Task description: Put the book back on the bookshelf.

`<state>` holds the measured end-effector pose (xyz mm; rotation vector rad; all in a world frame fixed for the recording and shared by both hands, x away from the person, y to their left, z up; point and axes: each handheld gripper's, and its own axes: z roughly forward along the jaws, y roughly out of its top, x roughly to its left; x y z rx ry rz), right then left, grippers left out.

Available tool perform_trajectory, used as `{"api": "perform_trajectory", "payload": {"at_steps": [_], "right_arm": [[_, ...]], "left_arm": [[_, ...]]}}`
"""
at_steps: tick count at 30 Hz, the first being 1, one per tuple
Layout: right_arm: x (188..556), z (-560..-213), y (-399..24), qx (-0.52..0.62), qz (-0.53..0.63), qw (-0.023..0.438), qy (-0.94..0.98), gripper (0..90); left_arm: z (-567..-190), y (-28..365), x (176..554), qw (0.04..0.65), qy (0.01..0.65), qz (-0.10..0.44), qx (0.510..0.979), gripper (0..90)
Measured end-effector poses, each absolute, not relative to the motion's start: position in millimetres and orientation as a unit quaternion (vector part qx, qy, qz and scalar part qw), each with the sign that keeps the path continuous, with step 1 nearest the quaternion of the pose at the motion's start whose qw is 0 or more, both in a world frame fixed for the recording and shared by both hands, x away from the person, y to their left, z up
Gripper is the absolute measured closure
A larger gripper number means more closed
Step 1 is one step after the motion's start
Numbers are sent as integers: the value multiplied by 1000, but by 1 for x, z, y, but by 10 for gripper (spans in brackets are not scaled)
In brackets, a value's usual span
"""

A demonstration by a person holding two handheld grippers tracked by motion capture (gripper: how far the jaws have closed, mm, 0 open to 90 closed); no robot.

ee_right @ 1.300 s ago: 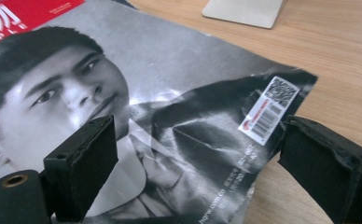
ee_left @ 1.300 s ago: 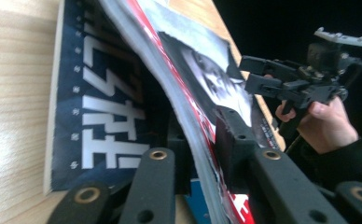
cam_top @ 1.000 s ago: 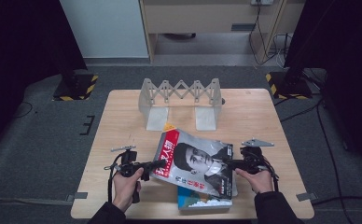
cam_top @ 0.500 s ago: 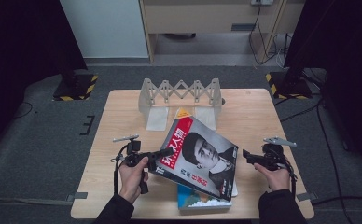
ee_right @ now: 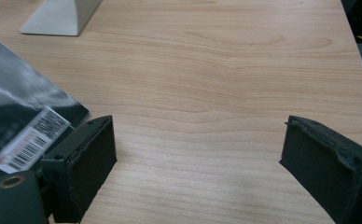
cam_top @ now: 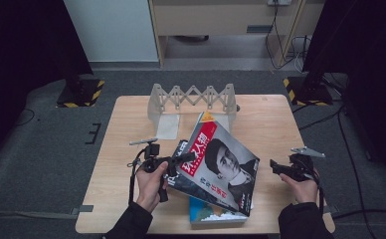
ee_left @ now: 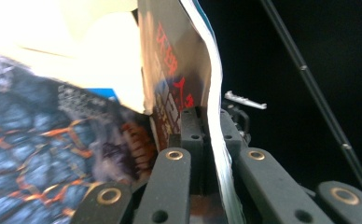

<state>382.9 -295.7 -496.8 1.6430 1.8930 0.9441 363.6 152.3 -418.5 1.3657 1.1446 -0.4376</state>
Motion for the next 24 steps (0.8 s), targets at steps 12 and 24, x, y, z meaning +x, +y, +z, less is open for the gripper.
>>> {"api": "perform_trajectory", "payload": {"at_steps": [12, 24], "right_arm": [[385, -501, -305, 609, 332, 235, 681, 100], [386, -504, -303, 600, 324, 238, 692, 99]], "left_arm": [[-395, 161, 375, 653, 487, -188, 548, 850], [-362, 208, 378, 680, 489, -135, 530, 850]]}}
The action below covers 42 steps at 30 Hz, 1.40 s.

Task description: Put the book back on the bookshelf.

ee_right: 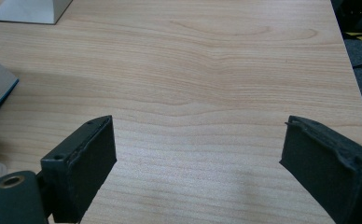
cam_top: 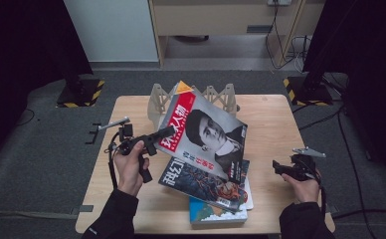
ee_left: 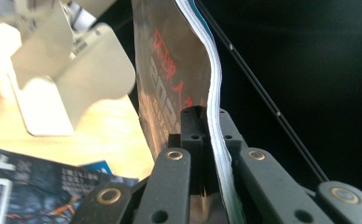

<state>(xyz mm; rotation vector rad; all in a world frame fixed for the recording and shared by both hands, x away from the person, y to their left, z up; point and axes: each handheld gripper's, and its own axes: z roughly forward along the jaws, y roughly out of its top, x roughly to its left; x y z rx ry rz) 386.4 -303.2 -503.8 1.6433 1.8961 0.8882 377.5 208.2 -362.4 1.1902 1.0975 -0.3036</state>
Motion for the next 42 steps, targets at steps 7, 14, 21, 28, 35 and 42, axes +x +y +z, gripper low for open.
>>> {"api": "perform_trajectory", "payload": {"at_steps": [7, 14, 21, 28, 35, 42], "right_arm": [[387, -506, -302, 595, 319, 237, 698, 93], [389, -511, -299, 586, 306, 226, 715, 86], [389, -513, -298, 585, 300, 225, 719, 82], [390, -514, -297, 579, 296, 227, 725, 80], [390, -515, -297, 579, 296, 224, 726, 81], [390, -516, -296, 577, 292, 224, 729, 81]], "left_arm": [[-350, 249, 376, 689, 502, -98, 513, 849], [-342, 282, 371, 691, 511, -71, 507, 850], [-337, 310, 366, 688, 524, -52, 499, 849], [-326, 336, 364, 678, 539, -21, 499, 850], [-315, 348, 371, 666, 549, 12, 505, 851], [-303, 355, 383, 646, 564, 50, 512, 853]]}}
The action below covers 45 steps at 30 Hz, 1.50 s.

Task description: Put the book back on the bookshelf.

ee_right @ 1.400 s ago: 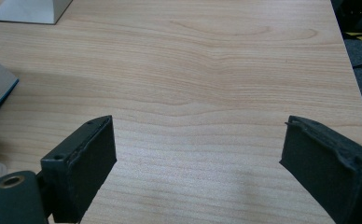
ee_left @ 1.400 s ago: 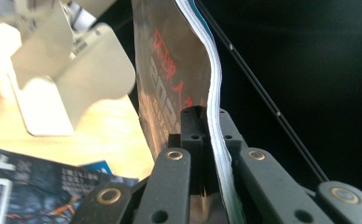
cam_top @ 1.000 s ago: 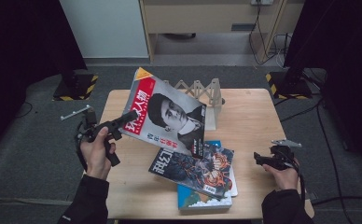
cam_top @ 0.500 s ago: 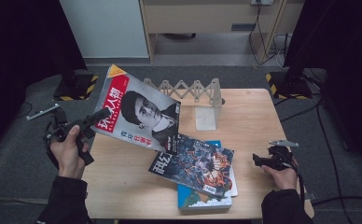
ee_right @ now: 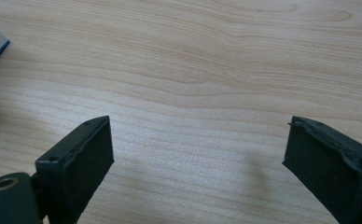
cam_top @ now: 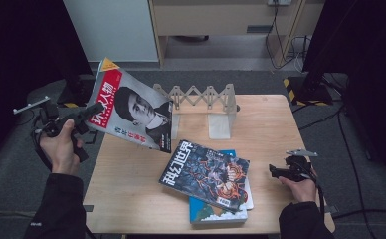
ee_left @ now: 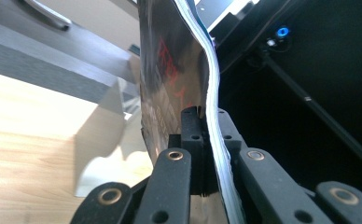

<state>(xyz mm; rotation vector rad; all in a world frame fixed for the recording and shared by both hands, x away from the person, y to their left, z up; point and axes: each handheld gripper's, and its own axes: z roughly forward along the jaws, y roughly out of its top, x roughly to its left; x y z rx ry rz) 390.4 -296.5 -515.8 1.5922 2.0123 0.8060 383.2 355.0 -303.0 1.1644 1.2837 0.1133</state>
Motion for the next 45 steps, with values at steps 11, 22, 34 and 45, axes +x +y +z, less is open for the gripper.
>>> {"api": "perform_trajectory", "payload": {"at_steps": [11, 22, 34, 45], "right_arm": [[392, -518, -295, 576, 289, 222, 732, 81], [393, -520, -295, 574, 286, 220, 735, 81], [393, -520, -294, 573, 288, 220, 735, 81], [394, -520, -294, 574, 289, 217, 735, 81]], "left_arm": [[-294, 339, 419, 604, 581, 115, 534, 855], [-295, 307, 445, 559, 588, 154, 564, 858], [-304, 285, 460, 534, 588, 177, 581, 859], [-310, 265, 469, 508, 585, 219, 593, 859]]}}
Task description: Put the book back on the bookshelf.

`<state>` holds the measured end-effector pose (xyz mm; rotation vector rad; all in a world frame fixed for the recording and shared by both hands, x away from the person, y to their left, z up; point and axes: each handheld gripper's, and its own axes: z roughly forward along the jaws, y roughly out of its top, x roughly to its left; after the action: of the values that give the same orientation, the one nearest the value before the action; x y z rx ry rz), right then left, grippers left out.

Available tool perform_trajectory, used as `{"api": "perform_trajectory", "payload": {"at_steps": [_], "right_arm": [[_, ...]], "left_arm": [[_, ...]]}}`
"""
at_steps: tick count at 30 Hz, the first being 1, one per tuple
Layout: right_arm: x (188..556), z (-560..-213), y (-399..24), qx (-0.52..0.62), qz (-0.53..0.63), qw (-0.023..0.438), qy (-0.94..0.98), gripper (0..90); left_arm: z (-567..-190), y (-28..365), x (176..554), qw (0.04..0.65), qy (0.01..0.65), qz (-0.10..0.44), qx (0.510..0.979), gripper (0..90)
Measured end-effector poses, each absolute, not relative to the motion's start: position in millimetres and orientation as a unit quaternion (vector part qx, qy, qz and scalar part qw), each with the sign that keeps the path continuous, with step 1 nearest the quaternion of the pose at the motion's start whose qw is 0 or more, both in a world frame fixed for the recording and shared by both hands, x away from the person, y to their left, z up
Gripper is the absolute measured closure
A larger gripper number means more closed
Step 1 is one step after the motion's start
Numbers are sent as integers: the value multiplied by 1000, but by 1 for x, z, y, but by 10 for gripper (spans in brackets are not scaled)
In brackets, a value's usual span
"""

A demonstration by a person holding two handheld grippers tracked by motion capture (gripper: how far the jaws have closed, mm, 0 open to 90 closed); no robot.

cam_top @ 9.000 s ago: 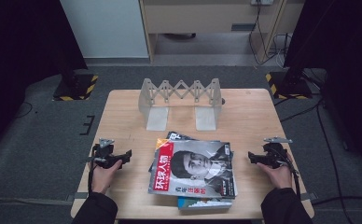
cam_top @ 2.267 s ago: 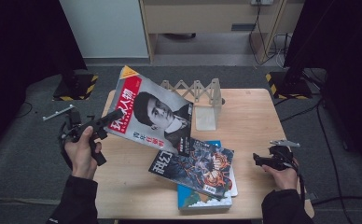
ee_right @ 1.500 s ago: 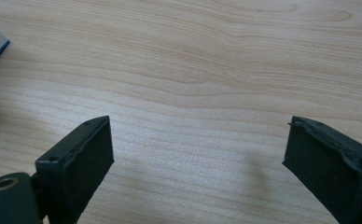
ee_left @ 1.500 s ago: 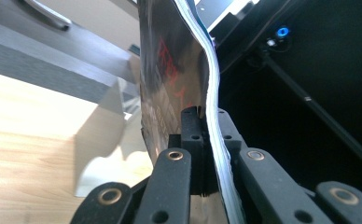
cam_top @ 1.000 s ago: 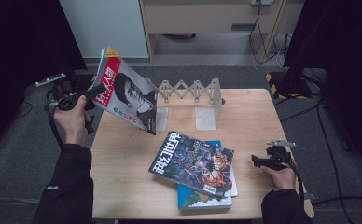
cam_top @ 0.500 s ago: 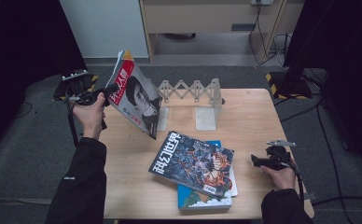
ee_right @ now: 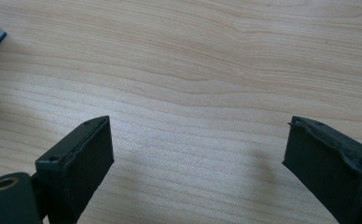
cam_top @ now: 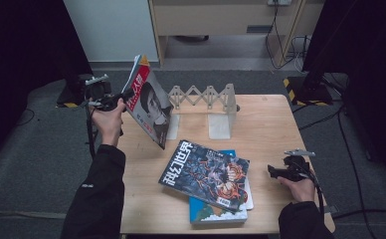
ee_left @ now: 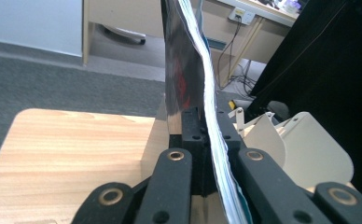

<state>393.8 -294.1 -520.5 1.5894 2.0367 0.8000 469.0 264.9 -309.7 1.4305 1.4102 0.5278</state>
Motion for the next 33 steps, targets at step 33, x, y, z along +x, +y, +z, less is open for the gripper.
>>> {"api": "perform_trajectory", "payload": {"at_steps": [33], "right_arm": [[394, -521, -293, 573, 288, 216, 736, 82]], "left_arm": [[-326, 244, 464, 452, 557, 262, 645, 851]]}}
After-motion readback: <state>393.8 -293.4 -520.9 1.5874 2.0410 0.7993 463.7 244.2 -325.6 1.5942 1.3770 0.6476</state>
